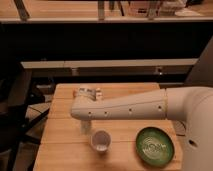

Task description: Place the white sponge in the ceramic bowl

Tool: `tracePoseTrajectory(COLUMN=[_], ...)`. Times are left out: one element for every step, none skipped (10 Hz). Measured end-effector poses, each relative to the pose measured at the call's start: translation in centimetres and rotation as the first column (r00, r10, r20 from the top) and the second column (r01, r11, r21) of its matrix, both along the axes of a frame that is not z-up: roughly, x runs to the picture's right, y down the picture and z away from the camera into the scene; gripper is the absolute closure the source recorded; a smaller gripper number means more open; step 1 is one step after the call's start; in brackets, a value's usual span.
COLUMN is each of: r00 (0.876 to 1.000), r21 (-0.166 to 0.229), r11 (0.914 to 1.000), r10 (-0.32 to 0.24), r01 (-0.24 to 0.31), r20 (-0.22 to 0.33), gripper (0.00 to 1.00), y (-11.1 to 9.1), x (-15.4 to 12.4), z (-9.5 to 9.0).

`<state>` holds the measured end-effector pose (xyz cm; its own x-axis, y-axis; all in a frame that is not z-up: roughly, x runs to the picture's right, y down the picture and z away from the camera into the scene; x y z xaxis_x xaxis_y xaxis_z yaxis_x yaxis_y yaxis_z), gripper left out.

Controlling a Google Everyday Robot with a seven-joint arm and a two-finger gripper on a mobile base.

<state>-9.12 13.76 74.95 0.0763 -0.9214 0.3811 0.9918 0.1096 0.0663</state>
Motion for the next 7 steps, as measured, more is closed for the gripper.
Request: tracePoseTrajectory(r00=[1.0,0.999,0.999,0.999,0.999,0.998,0.998], r21=[-0.001,-0.003,-0.004,-0.004,-0.003,-0.002,-0.002], r11=[0.9998,0.9994,0.9994,0.9994,0.9992,0.9983,0.9978], r10=[0.017,0.033,0.036,0.035,0.039,0.057,0.066], r01=[-0.017,-0.033,-0.036,-0.035,-0.039,-0.057,-0.066], r20=[-0.004,-0.01,-0.013,-0.011,-0.008,-0.012,-0.013], gripper=[1.0,1.0,0.97,0.94,0.94,0.94,0.93], y=[-0.3,-0.4,-0.6,-0.7,-0.9,-1.6,-2.1], x=[1.0,2.3,3.5,3.8,4.0,5.0,5.7], z=[0.0,0.1,0.1,0.0,-0.1,-0.5,-0.9])
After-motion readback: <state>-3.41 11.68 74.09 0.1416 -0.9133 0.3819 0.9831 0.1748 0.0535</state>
